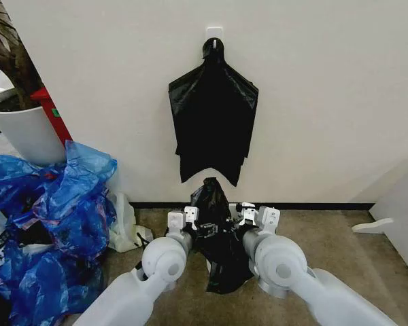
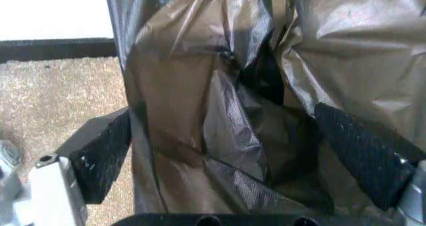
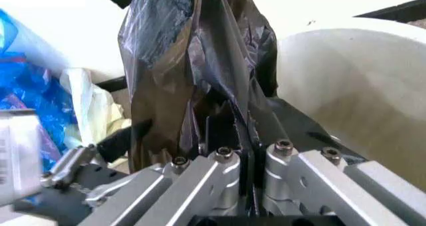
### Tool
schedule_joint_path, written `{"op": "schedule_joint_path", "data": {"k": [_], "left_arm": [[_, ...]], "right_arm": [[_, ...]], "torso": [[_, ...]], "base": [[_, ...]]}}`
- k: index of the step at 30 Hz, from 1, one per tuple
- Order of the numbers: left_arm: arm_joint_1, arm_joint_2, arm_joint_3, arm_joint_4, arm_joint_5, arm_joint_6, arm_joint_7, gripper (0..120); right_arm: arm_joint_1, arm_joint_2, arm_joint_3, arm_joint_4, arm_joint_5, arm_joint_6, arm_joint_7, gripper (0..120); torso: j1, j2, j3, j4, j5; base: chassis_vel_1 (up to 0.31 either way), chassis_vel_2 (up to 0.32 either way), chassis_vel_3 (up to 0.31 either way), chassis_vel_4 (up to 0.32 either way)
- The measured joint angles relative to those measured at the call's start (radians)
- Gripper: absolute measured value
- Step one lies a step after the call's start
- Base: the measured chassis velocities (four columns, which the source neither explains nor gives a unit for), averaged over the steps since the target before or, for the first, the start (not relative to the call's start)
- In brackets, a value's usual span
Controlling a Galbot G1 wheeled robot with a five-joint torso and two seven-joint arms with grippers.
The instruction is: Place the garbage bag over the trash bin.
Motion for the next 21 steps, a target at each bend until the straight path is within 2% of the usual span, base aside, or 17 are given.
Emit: {"op": "schedule_joint_path", "data": {"k": [21], "left_arm": [[-0.053,-0.069,0.049,0.165,0.033,0.003,-0.016,100]], "right_arm": [[-0.013,-0.006,0.02,0.011,0.023,0.005,0.007,0]], "torso": [[0.0,0.0,0.0,0.0001,0.0]], "base": [[0.0,0.0,0.0,0.0]]}}
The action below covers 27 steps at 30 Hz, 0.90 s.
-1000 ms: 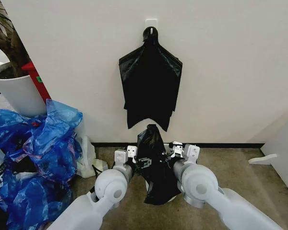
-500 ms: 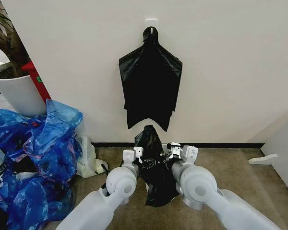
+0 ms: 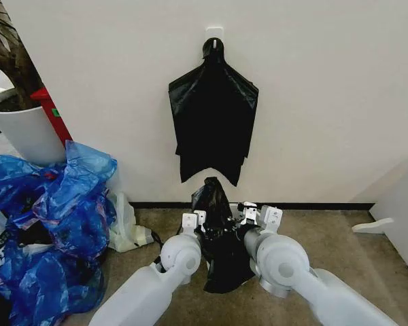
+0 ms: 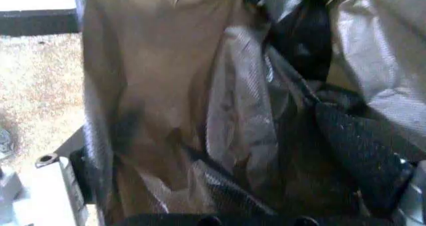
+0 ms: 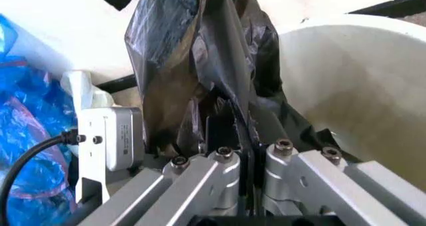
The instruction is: Place the garbage bag over the trash bin.
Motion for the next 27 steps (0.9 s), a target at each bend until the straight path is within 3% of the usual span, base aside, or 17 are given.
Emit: {"op": "schedule_joint_path", "data": {"k": [12,23,27], "left_arm": [[-0.004,-0.019,0.006,0.034,0.007,0.002,-0.001,98],[0.005,-0.014,0.013,0.035,0.011,0.0,-0.009,55],[0.005,-0.018,0.015,0.042,0.014,-0.003,-0.009,45]], "right_arm": [[-0.006,-0.014,0.014,0.014,0.017,-0.001,0.0,0],[-0.007,-0.02,0.018,0.017,0.015,-0.002,-0.002,0],[-0.009,-0.022,0.021,0.015,0.013,-0.003,-0.002,0]], "torso": [[0.0,0.0,0.0,0.0001,0.0],[0.0,0.0,0.0,0.0001,0.0],[0.0,0.0,0.0,0.0,0.0]], "base": [[0.0,0.0,0.0,0.0],[0.0,0.0,0.0,0.0],[0.0,0.0,0.0,0.0]]}}
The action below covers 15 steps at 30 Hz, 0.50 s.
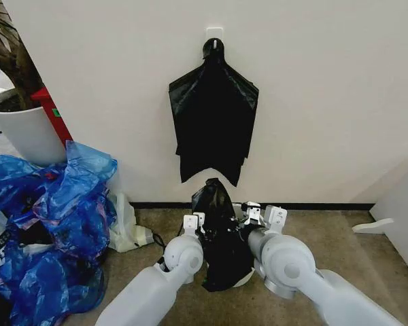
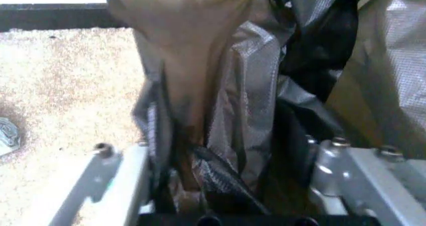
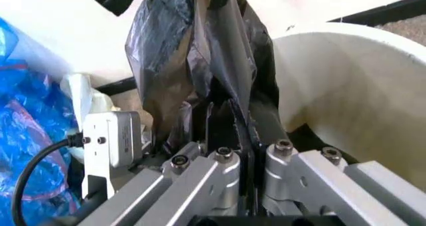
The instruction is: Place the garbage bag over the trash bin.
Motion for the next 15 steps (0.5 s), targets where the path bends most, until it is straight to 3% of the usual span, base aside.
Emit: {"op": "schedule_joint_path", "data": {"k": [4,9,15], "left_arm": [[0.0,-0.004,0.004,0.004,0.002,0.0,-0.001,33],[-0.005,-0.006,0.018,0.008,0.002,-0.003,0.002,9],[-0.002,-0.004,0.021,0.009,0.0,-0.017,0.006,3]], "right_arm": [[-0.003,-0.001,0.002,0.0,-0.001,-0.001,-0.001,0],[-0.006,-0.003,0.004,0.001,-0.003,-0.001,-0.002,0],[-0.008,-0.002,0.006,0.002,-0.006,-0.001,-0.003,0]], "torso": [[0.0,0.0,0.0,0.0,0.0],[0.0,0.0,0.0,0.0,0.0],[0.0,0.0,0.0,-0.0001,-0.0001]], "base": [[0.0,0.0,0.0,0.0],[0.0,0.0,0.0,0.0],[0.0,0.0,0.0,0.0]]}}
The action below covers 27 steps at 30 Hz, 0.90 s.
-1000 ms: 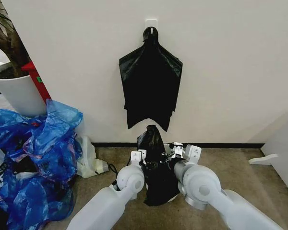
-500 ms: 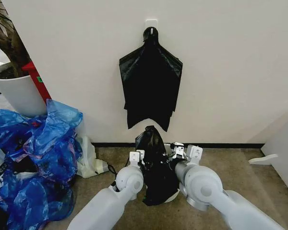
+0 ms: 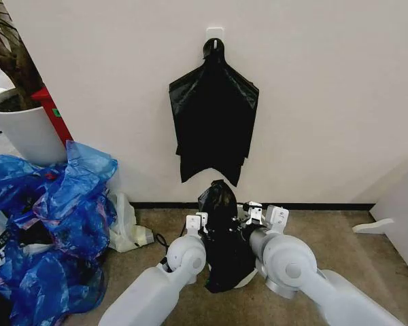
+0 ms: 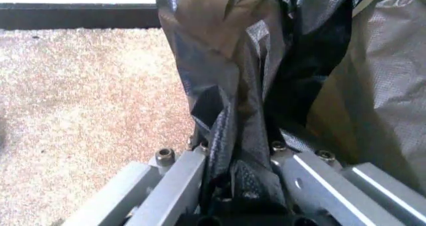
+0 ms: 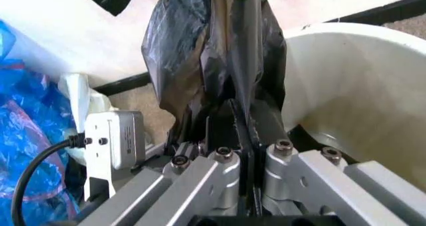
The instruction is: Place the garbage bag over the trash bin.
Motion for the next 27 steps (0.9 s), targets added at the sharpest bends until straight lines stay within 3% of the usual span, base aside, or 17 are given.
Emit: {"op": "schedule_joint_path", "data": {"k": [11,17,27], "left_arm": [[0.027,0.029,-0.03,-0.063,0.015,-0.042,0.005,3],[0.044,0.079,-0.078,-0.167,0.085,-0.065,0.064,2],[0.093,0.15,-0.16,-0.309,0.052,-0.069,0.097,2]], "right_arm": [[-0.013,-0.049,0.055,0.075,0.018,-0.002,-0.001,0],[-0.043,-0.123,0.155,0.173,0.059,-0.016,-0.018,0],[-0.067,-0.186,0.235,0.247,0.09,-0.031,-0.042,0]], "torso": [[0.0,0.0,0.0,-0.0002,-0.0001],[0.0,0.0,0.0,0.0002,0.0],[0.0,0.0,0.0,0.0002,0.0]], "base": [[0.0,0.0,0.0,0.0],[0.0,0.0,0.0,0.0],[0.0,0.0,0.0,0.0]]}}
